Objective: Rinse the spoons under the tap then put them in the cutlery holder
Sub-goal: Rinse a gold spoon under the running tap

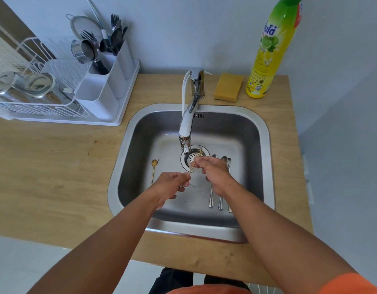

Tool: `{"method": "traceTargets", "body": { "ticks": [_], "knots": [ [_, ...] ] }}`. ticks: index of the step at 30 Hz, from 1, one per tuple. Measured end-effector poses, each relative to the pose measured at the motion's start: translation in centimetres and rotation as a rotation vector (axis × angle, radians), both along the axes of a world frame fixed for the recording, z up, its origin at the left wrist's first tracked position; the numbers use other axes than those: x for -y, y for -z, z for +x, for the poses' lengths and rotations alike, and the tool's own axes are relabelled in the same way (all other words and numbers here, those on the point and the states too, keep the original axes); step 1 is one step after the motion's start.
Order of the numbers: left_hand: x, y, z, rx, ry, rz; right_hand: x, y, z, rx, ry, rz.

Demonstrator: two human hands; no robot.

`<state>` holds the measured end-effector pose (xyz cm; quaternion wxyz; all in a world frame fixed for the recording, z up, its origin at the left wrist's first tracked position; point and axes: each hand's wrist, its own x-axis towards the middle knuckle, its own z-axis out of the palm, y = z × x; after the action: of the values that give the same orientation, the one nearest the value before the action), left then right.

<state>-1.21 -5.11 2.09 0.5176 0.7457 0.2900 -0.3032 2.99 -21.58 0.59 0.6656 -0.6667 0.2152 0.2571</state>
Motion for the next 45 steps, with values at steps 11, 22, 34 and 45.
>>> {"method": "traceTargets", "body": {
  "ticks": [11, 22, 34, 45],
  "knots": [
    [-0.3, -0.3, 0.6, -0.079, -0.09, -0.067, -1.3, 0.6, -1.8, -0.019, -0.042, 0.032],
    [0.0, 0.1, 1.0, 0.072, -0.122, 0.064, -1.5, 0.4, -1.6, -0.029, -0.057, 0.013],
    [0.4, -0.3, 1.0, 0.169, -0.084, 0.106, -2.1, 0.4, -1.2, -0.047, 0.008, 0.027],
    [1.3, -1.3, 1.1, 0.054, -0.06, -0.039, 0.0, -0.2, 0.9, -0.011, 0.05, 0.001]
  ]
}}
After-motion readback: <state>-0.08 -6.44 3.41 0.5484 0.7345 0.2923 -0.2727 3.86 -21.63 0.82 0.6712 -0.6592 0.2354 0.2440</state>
